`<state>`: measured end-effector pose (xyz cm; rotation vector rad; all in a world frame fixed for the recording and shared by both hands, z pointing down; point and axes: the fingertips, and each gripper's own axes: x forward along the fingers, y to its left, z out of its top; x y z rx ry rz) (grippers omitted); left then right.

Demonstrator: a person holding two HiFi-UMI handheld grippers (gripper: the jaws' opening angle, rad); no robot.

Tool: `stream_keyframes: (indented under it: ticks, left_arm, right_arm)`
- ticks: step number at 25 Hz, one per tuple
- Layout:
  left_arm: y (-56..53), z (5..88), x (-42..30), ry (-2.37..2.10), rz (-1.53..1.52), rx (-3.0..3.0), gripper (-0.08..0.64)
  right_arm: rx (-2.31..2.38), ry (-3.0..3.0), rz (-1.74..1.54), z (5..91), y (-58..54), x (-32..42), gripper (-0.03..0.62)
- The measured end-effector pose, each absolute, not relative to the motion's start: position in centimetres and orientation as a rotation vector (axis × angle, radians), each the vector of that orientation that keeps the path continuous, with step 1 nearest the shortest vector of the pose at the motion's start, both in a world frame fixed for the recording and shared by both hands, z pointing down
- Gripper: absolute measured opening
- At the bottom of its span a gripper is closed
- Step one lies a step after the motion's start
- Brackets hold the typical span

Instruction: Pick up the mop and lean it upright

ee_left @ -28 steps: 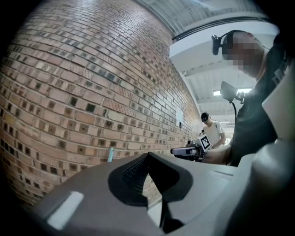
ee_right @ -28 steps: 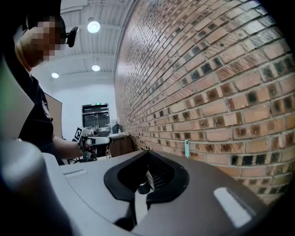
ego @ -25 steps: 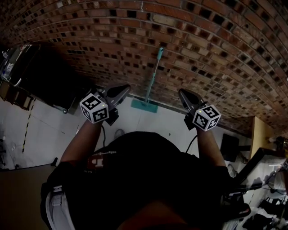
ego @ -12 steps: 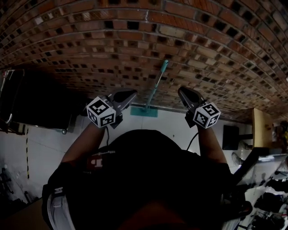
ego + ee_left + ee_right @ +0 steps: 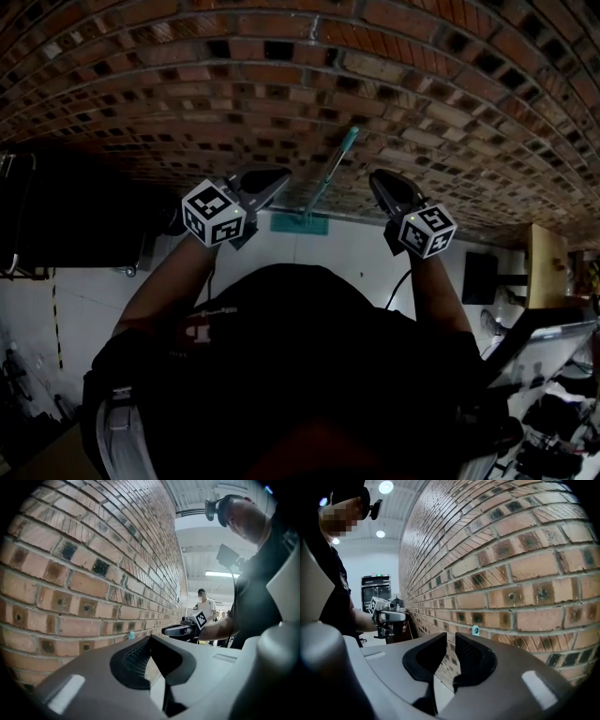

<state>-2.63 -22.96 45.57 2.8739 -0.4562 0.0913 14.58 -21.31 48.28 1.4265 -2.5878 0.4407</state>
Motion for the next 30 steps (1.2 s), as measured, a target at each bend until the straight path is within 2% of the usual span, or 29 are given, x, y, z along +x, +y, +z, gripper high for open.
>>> stream_keyframes:
  ticks: [11,19,30]
  left_arm:
    - [-24.3,47.1,3.6,-0.607,0.139,2.817,0.0]
    - [-24.3,48.0,4.0,-0.602,0.169,2.815,0.0]
    - [-26.1,53.1,4.9,-0.564,0.267,2.761,0.0]
  right_arm:
    - [1.249,-2.665,0.42,49.8,-25.0,17.4,0.074]
    - [1.254,-2.642,0.409,50.2,-25.7,17.3,0.077]
    - [1.268,-2.582,0.418,52.9,-28.3,15.7,0.097]
